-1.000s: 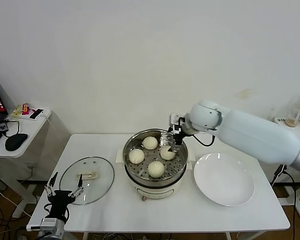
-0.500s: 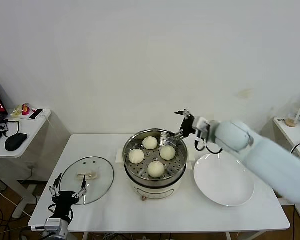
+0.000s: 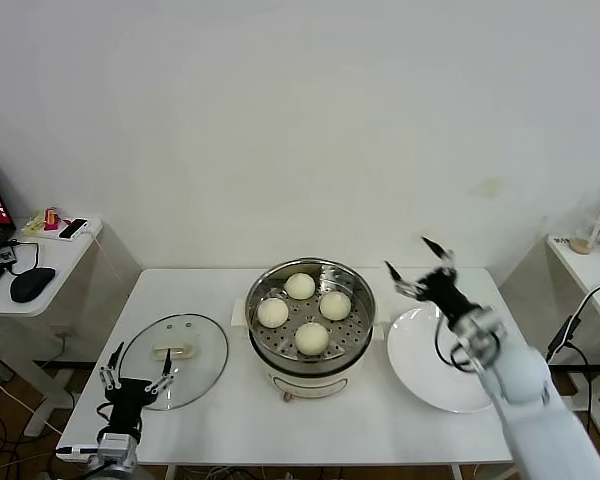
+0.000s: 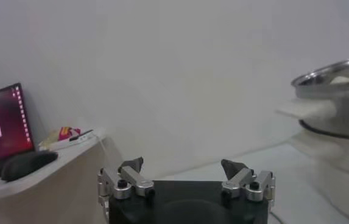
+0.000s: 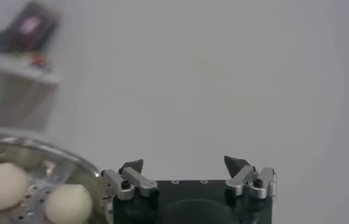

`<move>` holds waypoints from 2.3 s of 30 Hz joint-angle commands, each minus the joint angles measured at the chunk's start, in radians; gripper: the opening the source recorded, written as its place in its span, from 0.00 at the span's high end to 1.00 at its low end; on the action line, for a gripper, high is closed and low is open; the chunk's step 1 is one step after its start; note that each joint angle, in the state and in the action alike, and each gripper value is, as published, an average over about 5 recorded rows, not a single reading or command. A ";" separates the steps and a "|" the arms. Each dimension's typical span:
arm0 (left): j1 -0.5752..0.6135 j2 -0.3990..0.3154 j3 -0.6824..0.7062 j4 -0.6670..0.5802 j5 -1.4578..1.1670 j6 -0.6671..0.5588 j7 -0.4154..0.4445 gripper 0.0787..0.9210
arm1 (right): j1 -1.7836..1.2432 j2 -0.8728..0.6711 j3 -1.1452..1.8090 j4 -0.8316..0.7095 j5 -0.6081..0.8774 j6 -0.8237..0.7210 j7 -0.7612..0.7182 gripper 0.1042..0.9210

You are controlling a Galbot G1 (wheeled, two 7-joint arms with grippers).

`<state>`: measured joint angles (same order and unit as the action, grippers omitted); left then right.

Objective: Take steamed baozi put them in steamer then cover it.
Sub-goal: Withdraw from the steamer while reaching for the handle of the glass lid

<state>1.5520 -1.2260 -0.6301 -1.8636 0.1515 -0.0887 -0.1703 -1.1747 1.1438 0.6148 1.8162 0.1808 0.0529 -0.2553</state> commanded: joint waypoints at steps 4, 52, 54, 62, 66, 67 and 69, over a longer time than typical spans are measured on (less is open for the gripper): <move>0.043 0.097 -0.086 0.114 0.844 -0.059 -0.069 0.12 | -0.441 0.318 0.402 0.076 -0.087 0.115 0.027 0.12; -0.353 0.114 0.137 0.458 1.072 -0.011 -0.001 0.12 | -0.488 0.395 0.416 0.039 -0.151 0.080 0.026 0.12; -0.367 0.115 0.140 0.473 1.072 -0.010 0.000 0.12 | -0.489 0.396 0.415 0.039 -0.153 0.081 0.026 0.12; -0.428 0.114 0.151 0.542 1.074 -0.003 0.000 0.12 | -0.492 0.401 0.415 0.038 -0.164 0.085 0.025 0.12; -0.441 0.116 0.151 0.547 1.070 0.000 0.002 0.12 | -0.492 0.404 0.414 0.038 -0.166 0.085 0.024 0.12; -0.442 0.116 0.151 0.546 1.069 0.000 0.003 0.12 | -0.492 0.404 0.414 0.037 -0.167 0.085 0.024 0.12; -0.442 0.116 0.152 0.546 1.066 -0.002 0.006 0.12 | -0.492 0.405 0.413 0.036 -0.170 0.085 0.023 0.12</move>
<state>1.1447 -1.1116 -0.4822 -1.3531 1.2186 -0.0893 -0.1667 -1.6652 1.5469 1.0275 1.8530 0.0153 0.1374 -0.2312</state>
